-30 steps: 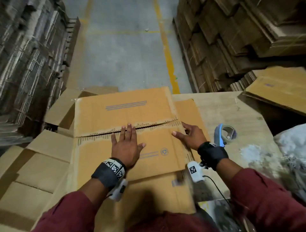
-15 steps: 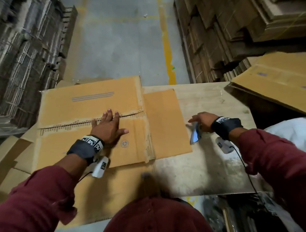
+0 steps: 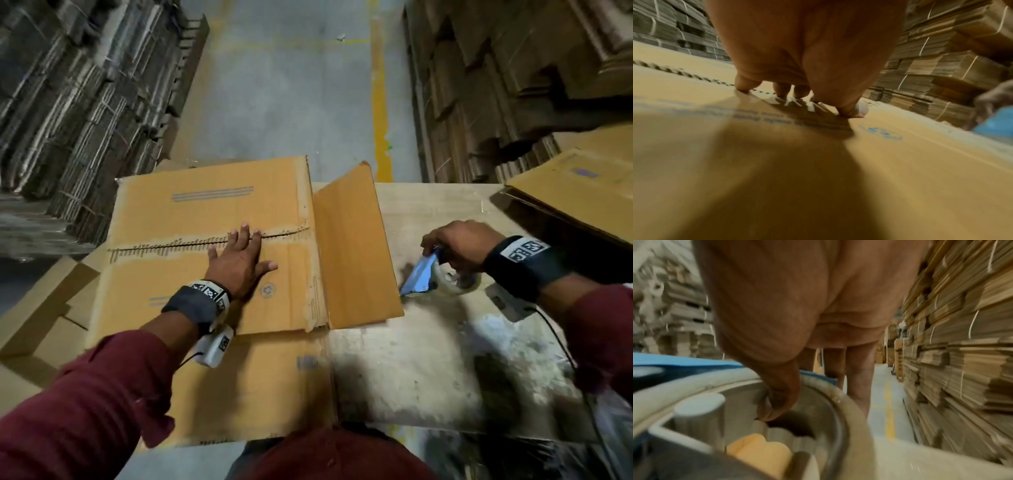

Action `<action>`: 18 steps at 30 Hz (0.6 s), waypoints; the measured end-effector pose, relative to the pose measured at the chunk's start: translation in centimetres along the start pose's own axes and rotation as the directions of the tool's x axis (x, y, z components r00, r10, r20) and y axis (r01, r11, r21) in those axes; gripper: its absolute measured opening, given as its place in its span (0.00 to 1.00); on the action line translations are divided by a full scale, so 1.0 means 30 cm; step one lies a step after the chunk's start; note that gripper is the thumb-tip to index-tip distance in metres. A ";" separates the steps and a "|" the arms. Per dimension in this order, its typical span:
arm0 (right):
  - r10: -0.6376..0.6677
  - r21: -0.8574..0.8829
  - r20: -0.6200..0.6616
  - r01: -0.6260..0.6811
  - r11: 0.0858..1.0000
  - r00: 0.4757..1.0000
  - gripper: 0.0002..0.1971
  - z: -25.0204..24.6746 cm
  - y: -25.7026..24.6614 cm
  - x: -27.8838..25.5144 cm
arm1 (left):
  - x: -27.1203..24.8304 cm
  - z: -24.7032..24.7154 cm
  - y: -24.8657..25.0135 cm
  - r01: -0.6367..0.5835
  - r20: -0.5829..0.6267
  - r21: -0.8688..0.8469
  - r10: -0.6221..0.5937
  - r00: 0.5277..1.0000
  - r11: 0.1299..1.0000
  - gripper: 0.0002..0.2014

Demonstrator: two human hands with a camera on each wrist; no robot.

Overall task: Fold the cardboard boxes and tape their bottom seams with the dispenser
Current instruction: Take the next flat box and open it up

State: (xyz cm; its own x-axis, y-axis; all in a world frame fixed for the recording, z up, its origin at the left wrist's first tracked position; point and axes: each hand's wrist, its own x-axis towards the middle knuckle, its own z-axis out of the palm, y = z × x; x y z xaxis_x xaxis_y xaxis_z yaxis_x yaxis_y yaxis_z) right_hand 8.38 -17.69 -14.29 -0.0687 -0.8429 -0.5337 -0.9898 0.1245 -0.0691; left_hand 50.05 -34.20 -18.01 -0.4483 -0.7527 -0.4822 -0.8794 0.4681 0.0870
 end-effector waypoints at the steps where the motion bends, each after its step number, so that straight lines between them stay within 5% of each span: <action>1: -0.003 0.023 -0.034 0.004 1.000 0.999 0.18 -0.044 0.002 -0.027 | 0.003 0.003 0.023 0.006 0.003 -0.001 -0.006 1.000 1.000 0.44; 6: 0.043 0.222 -0.275 0.020 0.975 0.960 0.20 -0.290 -0.025 -0.156 | -0.010 0.018 0.158 0.032 0.030 0.001 -0.032 0.999 0.999 0.43; 11: 0.090 0.350 -0.349 0.040 0.936 0.933 0.12 -0.370 -0.312 -0.076 | -0.066 -0.020 0.215 -0.077 0.016 0.059 0.077 0.997 0.995 0.46; 14: 0.047 0.477 -0.335 0.126 0.870 0.941 0.11 -0.361 -0.521 0.006 | -0.086 -0.067 0.087 -0.194 -0.049 0.065 0.197 0.979 0.979 0.47; 18: -0.010 0.687 -0.285 0.211 0.695 0.958 0.17 -0.367 -0.771 0.054 | -0.111 -0.025 -0.306 -0.102 0.010 0.097 0.102 0.995 0.990 0.50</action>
State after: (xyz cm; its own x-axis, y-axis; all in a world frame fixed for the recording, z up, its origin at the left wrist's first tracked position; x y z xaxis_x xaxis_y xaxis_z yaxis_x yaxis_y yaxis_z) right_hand 29.77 -27.71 -4.28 -0.0918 -0.9584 -0.2704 -0.6172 0.2678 -0.7398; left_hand 59.50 -36.34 -16.53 -0.5338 -0.6967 -0.4793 -0.8093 0.5852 0.0509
